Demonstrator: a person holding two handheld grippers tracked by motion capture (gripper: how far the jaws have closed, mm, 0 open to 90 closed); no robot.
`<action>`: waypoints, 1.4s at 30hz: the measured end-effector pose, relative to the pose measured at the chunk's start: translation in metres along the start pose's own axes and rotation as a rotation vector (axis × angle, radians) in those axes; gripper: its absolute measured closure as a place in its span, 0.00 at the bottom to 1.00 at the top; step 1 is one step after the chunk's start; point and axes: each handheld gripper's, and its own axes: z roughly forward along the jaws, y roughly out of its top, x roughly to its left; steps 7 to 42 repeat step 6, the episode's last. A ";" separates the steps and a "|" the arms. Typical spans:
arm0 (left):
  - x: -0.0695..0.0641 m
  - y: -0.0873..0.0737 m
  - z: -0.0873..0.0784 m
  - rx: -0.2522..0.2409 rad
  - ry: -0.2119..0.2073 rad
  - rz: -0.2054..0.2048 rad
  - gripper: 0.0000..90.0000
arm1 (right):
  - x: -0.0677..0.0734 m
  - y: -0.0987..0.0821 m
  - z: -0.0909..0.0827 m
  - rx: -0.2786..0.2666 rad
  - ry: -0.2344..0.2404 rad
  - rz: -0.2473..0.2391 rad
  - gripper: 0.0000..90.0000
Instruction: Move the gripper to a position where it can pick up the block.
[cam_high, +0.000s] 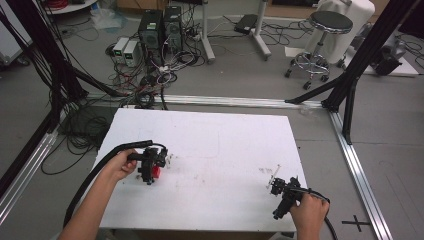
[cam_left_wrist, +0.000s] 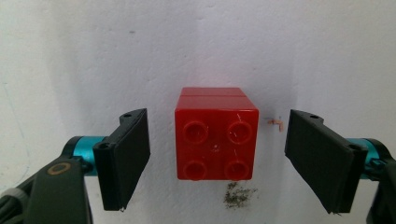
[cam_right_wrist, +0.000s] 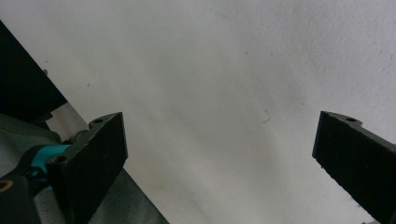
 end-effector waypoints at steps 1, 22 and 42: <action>0.000 0.000 0.000 -0.001 -0.001 -0.001 0.25 | 0.000 0.001 0.000 -0.001 0.001 0.002 0.03; -0.002 -0.002 -0.003 -0.007 0.009 -0.004 0.25 | 0.000 0.001 0.000 -0.003 -0.002 -0.006 0.03; -0.002 -0.002 -0.003 -0.007 0.009 -0.004 0.25 | 0.000 0.001 0.000 -0.003 -0.002 -0.006 0.03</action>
